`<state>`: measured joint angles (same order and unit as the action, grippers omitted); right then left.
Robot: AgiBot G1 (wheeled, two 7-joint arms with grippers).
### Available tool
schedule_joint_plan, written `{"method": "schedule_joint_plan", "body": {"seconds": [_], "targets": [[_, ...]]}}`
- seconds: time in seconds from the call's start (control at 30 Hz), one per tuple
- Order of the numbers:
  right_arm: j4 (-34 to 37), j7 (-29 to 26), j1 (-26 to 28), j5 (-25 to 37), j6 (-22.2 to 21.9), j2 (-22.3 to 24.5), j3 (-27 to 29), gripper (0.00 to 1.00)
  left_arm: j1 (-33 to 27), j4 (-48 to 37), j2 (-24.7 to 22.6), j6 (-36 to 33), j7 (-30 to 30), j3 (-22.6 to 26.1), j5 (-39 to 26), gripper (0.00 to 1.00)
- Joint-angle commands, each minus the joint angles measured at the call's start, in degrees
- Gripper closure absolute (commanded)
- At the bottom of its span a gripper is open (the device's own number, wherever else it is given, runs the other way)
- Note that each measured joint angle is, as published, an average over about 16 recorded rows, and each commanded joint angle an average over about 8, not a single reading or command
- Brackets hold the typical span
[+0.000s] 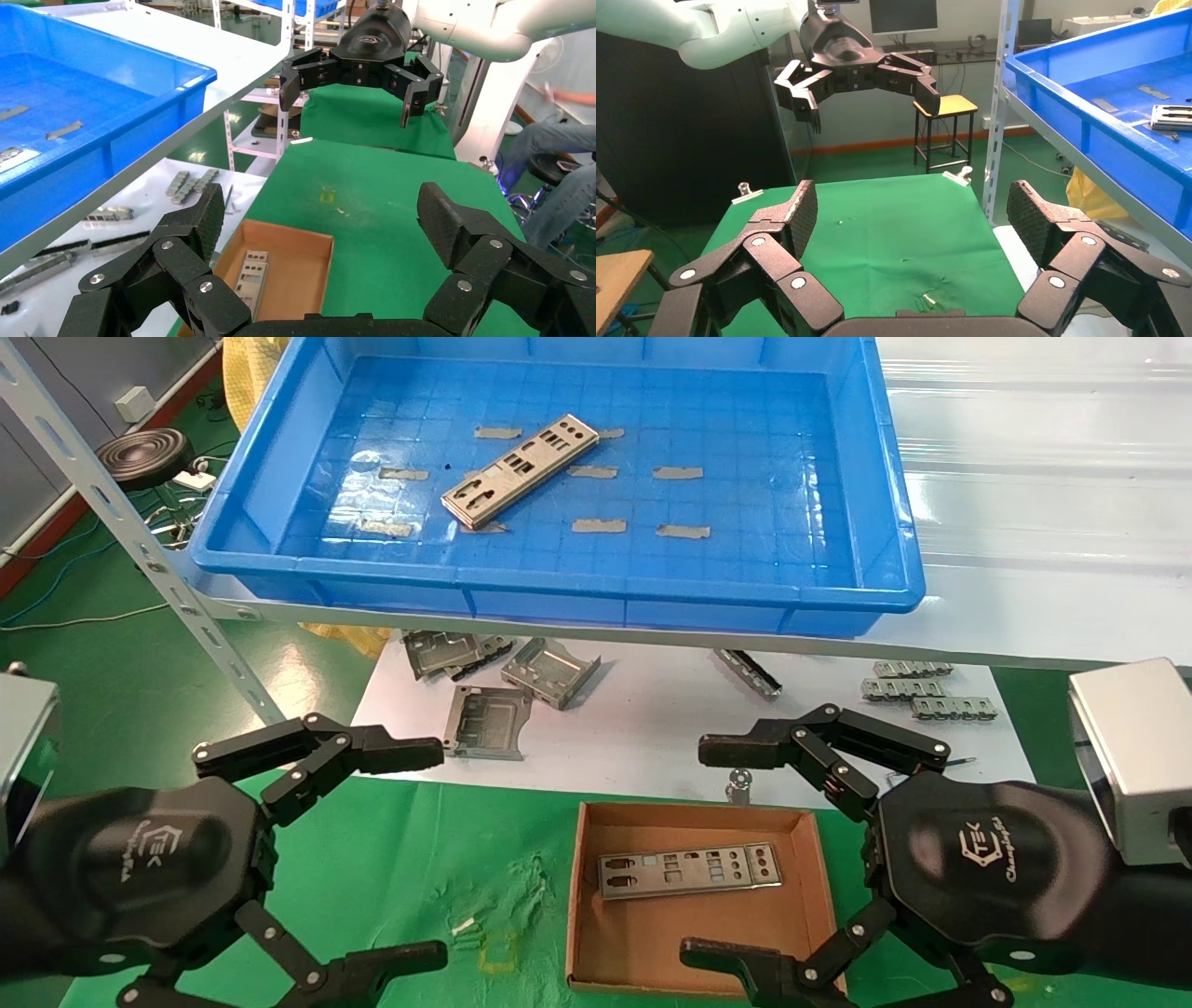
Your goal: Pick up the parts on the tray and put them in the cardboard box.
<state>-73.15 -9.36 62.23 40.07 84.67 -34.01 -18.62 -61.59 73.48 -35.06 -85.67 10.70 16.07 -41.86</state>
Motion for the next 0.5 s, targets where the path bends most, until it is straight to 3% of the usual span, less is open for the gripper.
{"method": "schedule_joint_plan", "body": {"seconds": [0.03,0.5], "targets": [[0.0,0.0,0.0,0.0,0.0,0.0,0.0,0.0,0.0,0.0,0.0,0.0,0.0,0.0,0.0,0.0],[0.0,0.0,0.0,0.0,0.0,0.0,0.0,0.0,0.0,0.0,0.0,0.0,0.0,0.0,0.0,0.0]]}}
